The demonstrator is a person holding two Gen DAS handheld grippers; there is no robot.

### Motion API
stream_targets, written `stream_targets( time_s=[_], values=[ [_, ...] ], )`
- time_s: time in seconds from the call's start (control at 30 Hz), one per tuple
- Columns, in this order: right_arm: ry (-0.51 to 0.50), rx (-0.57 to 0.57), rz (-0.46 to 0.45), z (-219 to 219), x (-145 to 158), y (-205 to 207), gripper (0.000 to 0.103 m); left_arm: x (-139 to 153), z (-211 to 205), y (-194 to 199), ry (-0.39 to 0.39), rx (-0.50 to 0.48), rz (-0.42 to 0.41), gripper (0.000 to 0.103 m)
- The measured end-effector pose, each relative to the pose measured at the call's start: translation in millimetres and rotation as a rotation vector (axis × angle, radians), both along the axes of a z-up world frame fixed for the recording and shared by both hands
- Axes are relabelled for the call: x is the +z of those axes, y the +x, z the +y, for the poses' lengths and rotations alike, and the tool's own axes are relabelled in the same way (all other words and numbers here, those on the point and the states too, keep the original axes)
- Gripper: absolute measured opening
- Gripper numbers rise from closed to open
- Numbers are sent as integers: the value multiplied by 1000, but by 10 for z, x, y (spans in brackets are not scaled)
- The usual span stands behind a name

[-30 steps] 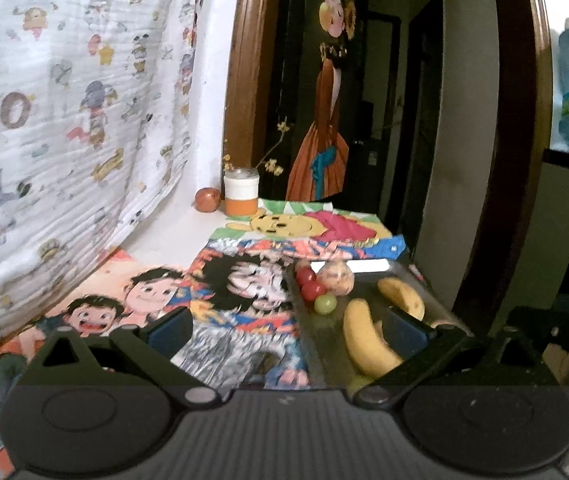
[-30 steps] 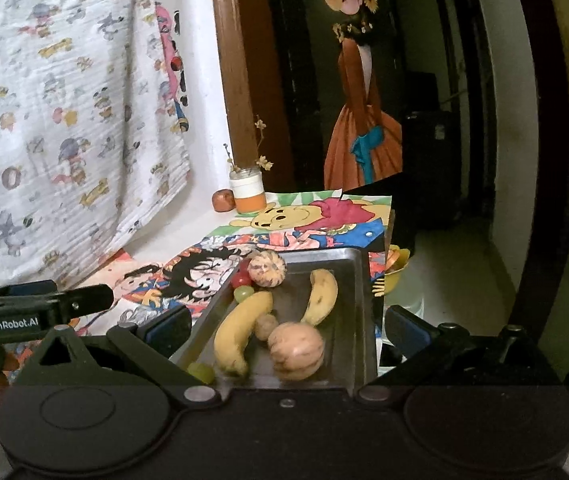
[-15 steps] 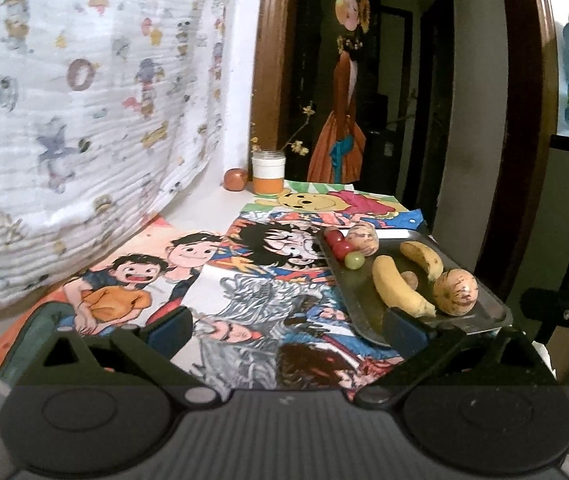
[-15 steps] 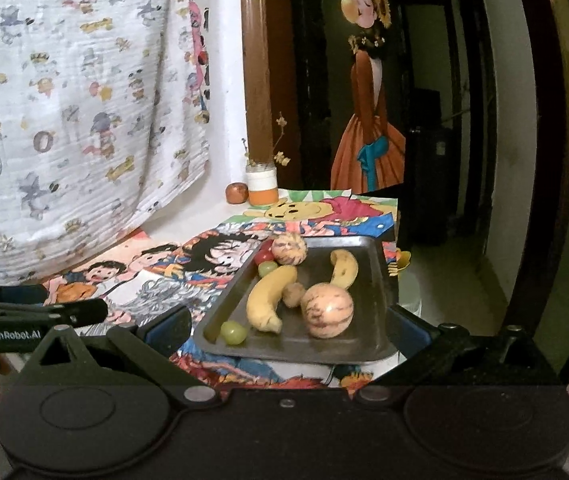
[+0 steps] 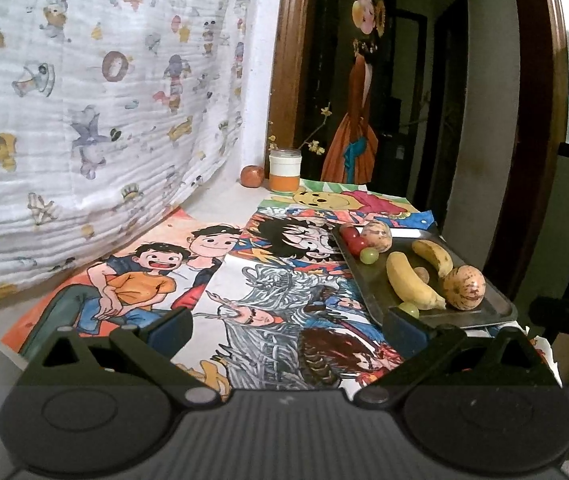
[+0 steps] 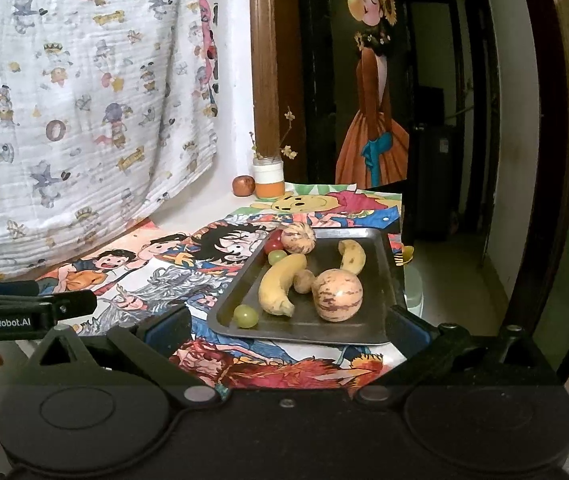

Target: Organize fruits

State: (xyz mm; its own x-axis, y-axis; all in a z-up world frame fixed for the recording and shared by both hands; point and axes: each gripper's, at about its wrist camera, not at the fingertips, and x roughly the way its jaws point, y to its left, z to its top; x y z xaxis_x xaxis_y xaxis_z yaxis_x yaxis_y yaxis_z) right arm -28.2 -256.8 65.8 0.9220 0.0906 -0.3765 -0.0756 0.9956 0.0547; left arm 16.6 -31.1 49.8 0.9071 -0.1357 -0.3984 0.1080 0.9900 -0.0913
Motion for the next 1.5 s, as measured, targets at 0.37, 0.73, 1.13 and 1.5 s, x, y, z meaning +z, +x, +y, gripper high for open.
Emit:
stream_targets(
  time_s=[0.37, 0.73, 1.13, 1.5],
  values=[
    [4, 1, 1, -3, 3, -22, 103, 0, 32, -16, -9, 11, 6, 103],
    [2, 0, -1, -8, 5, -27, 103, 1, 36, -29, -10, 14, 6, 103],
    [1, 0, -3, -4, 13, -49, 103, 3, 34, -39, -10, 15, 5, 103],
    [2, 0, -3, -7, 13, -52, 103, 4, 38, -42, -11, 15, 5, 103]
  ],
)
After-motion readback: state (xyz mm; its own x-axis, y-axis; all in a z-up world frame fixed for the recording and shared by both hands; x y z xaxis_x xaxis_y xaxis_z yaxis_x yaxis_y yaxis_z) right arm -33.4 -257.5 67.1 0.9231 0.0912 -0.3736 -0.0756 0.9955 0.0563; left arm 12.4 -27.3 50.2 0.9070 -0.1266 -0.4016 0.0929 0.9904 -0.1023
